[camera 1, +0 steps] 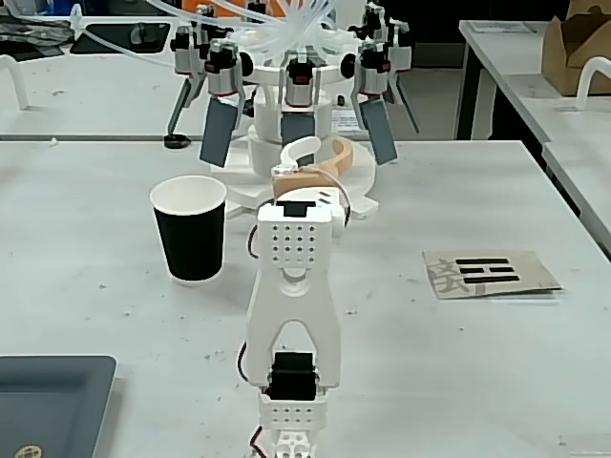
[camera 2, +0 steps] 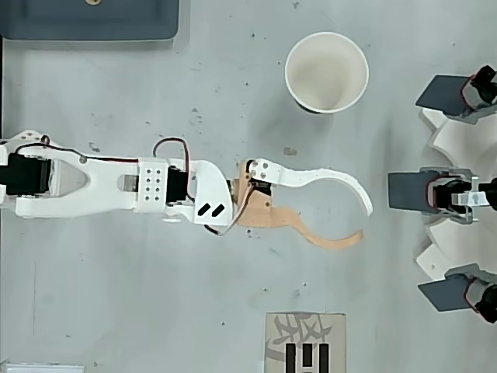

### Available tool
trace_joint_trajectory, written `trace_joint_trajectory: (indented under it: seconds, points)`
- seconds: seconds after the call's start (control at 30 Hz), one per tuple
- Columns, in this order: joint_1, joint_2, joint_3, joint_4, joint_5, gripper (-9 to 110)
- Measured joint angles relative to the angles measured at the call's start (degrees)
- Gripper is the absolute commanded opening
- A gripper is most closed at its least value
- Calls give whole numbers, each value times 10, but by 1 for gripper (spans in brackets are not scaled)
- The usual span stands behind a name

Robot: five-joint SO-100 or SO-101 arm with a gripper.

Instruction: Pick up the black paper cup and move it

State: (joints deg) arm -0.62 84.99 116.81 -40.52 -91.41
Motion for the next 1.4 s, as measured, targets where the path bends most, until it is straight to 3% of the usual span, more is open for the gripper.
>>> trace_joint_trajectory:
  seconds: [0.23,0.63,1.4]
  points:
    - [23,69,121,-25,-23,8]
    - [29,91,177,-44,-26,8]
    - [29,275,428,-93,-6,13]
